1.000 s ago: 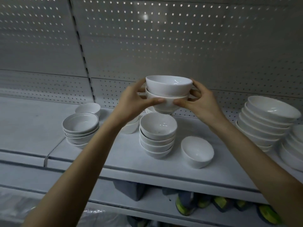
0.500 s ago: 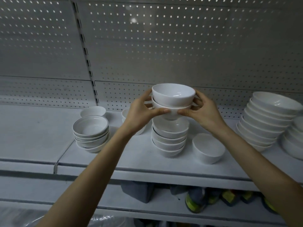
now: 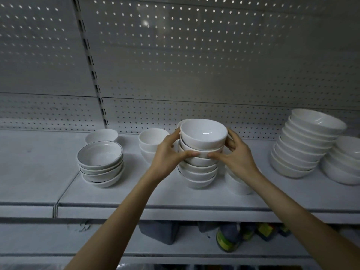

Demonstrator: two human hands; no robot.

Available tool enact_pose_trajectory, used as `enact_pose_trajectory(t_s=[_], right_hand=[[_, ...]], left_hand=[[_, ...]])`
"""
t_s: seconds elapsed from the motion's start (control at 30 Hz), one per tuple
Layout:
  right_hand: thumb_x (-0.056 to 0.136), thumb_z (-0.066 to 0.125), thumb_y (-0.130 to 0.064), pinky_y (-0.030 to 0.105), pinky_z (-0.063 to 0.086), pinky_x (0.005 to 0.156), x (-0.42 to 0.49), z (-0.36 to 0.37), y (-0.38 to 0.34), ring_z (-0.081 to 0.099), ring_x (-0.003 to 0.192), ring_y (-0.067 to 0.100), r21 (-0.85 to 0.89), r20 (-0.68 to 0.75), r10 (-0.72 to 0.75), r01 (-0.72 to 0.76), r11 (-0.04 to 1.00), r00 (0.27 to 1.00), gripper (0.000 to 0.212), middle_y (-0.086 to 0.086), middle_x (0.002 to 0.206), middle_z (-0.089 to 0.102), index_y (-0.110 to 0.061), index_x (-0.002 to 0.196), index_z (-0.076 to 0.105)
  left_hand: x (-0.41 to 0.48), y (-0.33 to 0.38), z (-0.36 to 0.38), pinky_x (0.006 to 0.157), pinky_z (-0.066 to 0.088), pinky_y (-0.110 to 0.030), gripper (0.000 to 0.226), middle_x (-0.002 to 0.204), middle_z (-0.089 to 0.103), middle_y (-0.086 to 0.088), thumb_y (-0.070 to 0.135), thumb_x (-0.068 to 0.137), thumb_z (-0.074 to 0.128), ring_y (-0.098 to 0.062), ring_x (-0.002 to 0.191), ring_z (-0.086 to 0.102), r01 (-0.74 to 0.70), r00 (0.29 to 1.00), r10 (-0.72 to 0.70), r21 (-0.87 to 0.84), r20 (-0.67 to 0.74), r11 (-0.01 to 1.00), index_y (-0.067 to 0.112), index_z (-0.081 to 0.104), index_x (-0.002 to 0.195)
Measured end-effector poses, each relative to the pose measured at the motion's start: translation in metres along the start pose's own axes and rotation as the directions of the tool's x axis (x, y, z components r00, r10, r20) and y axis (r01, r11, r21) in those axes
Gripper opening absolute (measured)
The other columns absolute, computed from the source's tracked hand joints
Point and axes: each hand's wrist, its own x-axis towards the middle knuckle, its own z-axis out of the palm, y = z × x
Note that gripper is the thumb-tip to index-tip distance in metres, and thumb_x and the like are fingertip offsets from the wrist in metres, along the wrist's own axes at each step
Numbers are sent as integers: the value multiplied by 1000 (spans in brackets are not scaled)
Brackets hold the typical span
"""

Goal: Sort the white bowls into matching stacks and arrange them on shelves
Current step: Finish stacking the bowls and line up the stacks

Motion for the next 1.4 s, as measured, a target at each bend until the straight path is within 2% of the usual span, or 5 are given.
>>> enact_pose_trajectory(t_s=[0.33, 0.5, 0.73, 1.1, 1.4], right_hand=[[51, 78, -47, 40, 42, 105, 0, 5, 3, 39, 128, 9, -9, 103, 8, -7, 1000, 995, 105, -18, 133, 39, -31, 141, 26], [43, 74, -75, 19, 41, 99, 5, 7, -1, 42, 119, -5, 26, 90, 20, -23, 999, 996, 113, -28, 126, 40, -28, 136, 29], [61, 70, -43, 26, 43, 98, 7, 7, -5, 46, 121, 14, 74, 57, -3, -2, 997, 998, 75, -25, 118, 44, -30, 126, 34], [66, 67, -44, 23, 48, 95, 9, -4, -5, 45, 123, 12, 87, 175, -21, 6, 996, 984, 84, -3, 136, 43, -21, 137, 30], [69, 59, -53, 8, 34, 92, 14, -24, -16, 33, 127, 9, -18, 278, -31, 37, 999, 960, 75, -13, 134, 36, -32, 133, 25]], left_hand=[[-5, -6, 0, 108, 40, -43, 83, 132, 38, 10, 45, 65, 80, -11, 124, 42, 54, 997, -51, -50, 55, 997, 48, 29, 131], [-6, -8, 6, 109, 39, -41, 99, 142, 39, 15, 50, 61, 79, -6, 130, 41, 23, 996, -17, -61, 83, 998, 39, 24, 143], [-10, -4, 14, 104, 42, -23, 97, 140, 43, 20, 39, 65, 79, 1, 127, 44, 15, 997, -7, -92, 82, 996, 37, 22, 144], [-23, 0, 22, 93, 45, -15, 85, 133, 48, 23, 33, 71, 80, 6, 121, 47, 79, 997, -79, -22, 0, 997, 36, 30, 140], [-27, 18, 31, 83, 47, -9, 83, 128, 45, 23, 41, 72, 74, 12, 111, 50, 142, 987, -145, -52, -62, 989, 38, 26, 139]])
